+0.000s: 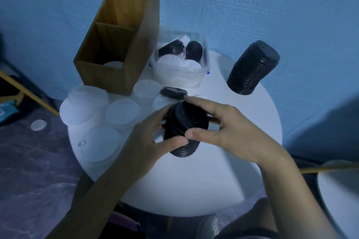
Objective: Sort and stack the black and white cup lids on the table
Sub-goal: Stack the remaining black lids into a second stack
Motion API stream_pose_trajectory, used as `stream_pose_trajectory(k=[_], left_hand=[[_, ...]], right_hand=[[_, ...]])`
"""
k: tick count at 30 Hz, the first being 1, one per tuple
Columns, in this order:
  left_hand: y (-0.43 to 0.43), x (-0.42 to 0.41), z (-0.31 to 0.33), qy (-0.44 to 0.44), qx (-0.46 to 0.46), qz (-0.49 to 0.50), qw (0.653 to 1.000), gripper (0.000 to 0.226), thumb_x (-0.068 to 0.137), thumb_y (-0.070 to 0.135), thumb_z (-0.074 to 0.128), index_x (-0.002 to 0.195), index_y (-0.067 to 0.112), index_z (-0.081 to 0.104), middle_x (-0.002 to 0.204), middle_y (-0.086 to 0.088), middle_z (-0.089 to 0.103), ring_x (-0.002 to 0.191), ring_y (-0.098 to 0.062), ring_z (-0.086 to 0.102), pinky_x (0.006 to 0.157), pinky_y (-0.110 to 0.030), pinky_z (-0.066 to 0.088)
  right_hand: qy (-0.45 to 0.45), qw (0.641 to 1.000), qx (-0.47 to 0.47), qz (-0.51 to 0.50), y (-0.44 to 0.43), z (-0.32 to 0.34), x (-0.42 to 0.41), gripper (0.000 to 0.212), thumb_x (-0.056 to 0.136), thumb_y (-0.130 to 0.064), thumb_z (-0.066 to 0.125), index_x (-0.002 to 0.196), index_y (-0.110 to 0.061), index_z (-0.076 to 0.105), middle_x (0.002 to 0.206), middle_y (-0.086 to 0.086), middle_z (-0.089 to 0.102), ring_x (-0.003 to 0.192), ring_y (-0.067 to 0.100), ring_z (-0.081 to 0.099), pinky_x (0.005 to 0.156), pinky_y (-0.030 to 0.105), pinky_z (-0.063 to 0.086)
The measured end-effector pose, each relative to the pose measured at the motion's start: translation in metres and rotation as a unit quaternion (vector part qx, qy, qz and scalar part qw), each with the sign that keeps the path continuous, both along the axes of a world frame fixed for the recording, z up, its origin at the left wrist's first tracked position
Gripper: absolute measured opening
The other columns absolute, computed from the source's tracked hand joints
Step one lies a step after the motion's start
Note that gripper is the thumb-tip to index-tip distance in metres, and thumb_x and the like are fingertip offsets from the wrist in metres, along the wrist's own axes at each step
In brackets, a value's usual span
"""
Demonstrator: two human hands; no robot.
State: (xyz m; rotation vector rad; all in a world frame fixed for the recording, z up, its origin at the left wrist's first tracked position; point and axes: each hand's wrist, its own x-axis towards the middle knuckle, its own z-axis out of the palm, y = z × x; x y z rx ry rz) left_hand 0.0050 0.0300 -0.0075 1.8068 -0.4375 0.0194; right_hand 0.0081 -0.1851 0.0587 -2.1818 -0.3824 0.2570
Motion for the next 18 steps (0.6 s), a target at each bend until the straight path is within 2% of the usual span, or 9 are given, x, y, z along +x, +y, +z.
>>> stream_pose_trajectory(k=[4,9,13,16,18], left_hand=[[0.003,0.000,-0.005,0.011,-0.010,0.001,1.000,0.059,0.075,0.041,0.074,0.132,0.045,0.057,0.126,0.021,0.069,0.123,-0.004,0.062,0.100,-0.017,0.048],[0.002,0.001,-0.010,0.019,-0.021,-0.001,1.000,0.061,0.074,0.022,0.079,0.126,0.046,0.059,0.120,0.022,0.071,0.115,0.000,0.065,0.092,-0.011,0.049],[0.005,0.001,-0.008,0.020,-0.020,-0.016,0.999,0.058,0.076,0.025,0.076,0.128,0.044,0.058,0.120,0.024,0.070,0.116,0.003,0.064,0.092,-0.010,0.047],[0.007,0.008,-0.014,0.036,-0.018,-0.011,0.999,0.043,0.093,0.037,0.059,0.137,0.035,0.060,0.129,0.015,0.070,0.125,-0.006,0.062,0.099,-0.018,0.049],[0.006,0.020,-0.020,0.101,-0.042,0.005,0.994,0.033,0.102,0.033,0.051,0.131,0.030,0.067,0.125,0.009,0.072,0.131,-0.018,0.060,0.099,-0.026,0.051]], right_hand=[[-0.005,0.999,-0.017,0.028,0.004,-0.003,0.004,0.073,0.082,-0.046,0.076,0.149,-0.040,0.046,0.142,-0.023,0.056,0.134,0.000,0.051,0.115,0.036,0.042],[-0.017,0.997,-0.044,0.063,0.004,-0.001,0.005,0.065,0.088,-0.033,0.077,0.146,-0.042,0.047,0.138,-0.022,0.057,0.130,-0.001,0.051,0.111,0.031,0.044],[-0.010,0.998,-0.034,0.061,0.005,-0.003,0.007,0.070,0.083,-0.041,0.074,0.148,-0.040,0.047,0.141,-0.019,0.054,0.133,0.001,0.050,0.112,0.034,0.044],[-0.010,0.998,0.003,0.054,0.005,-0.010,0.004,0.070,0.085,-0.034,0.076,0.148,-0.041,0.046,0.142,-0.024,0.054,0.136,0.003,0.049,0.115,0.037,0.041],[-0.003,0.999,0.029,0.039,0.005,-0.015,0.001,0.071,0.085,-0.032,0.078,0.146,-0.042,0.044,0.139,-0.024,0.056,0.135,0.006,0.050,0.115,0.040,0.041]])
